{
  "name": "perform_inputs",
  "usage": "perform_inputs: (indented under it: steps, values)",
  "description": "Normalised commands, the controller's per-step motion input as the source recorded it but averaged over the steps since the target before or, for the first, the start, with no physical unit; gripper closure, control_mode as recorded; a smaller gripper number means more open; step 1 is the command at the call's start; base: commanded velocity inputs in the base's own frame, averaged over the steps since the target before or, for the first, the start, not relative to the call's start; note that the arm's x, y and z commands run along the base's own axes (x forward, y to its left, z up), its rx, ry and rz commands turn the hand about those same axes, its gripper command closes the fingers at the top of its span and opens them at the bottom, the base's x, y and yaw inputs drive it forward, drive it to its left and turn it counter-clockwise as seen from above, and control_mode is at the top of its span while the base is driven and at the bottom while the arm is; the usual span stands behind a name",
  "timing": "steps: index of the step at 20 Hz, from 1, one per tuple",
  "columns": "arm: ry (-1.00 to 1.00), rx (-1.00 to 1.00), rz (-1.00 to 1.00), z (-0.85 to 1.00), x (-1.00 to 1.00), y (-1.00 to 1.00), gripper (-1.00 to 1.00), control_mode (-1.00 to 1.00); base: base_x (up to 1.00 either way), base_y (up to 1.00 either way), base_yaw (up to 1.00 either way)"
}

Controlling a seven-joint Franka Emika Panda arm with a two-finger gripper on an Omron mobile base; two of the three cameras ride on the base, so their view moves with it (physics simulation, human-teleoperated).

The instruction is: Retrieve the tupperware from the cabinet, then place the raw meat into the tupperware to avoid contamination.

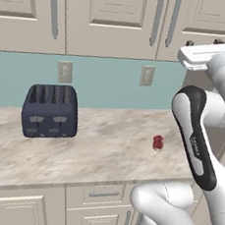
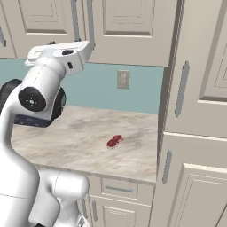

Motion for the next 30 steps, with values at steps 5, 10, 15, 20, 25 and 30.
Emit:
perform_inputs:
  steps: [5, 10, 15, 20, 25, 30]
  values:
    - [-0.03, 0.03, 0.00, 0.05, 0.01, -0.25, -1.00, -1.00, 0.00, 0.00, 0.00]
    - [0.00, 0.03, 0.00, 0.00, 0.03, -0.18, -1.00, -1.00, 0.00, 0.00, 0.00]
    - [0.00, 0.01, 0.00, 0.00, 0.05, -0.02, -1.00, -1.00, 0.00, 0.00, 0.00]
    - [0.00, 0.00, 0.00, 0.00, 0.07, 0.02, -1.00, -1.00, 0.00, 0.00, 0.00]
    - [0.00, 0.00, 0.00, 0.00, 0.14, 0.03, -1.00, -1.00, 0.00, 0.00, 0.00]
    - [0.00, 0.00, 0.00, 0.00, 0.18, 0.00, -1.00, -1.00, 0.00, 0.00, 0.00]
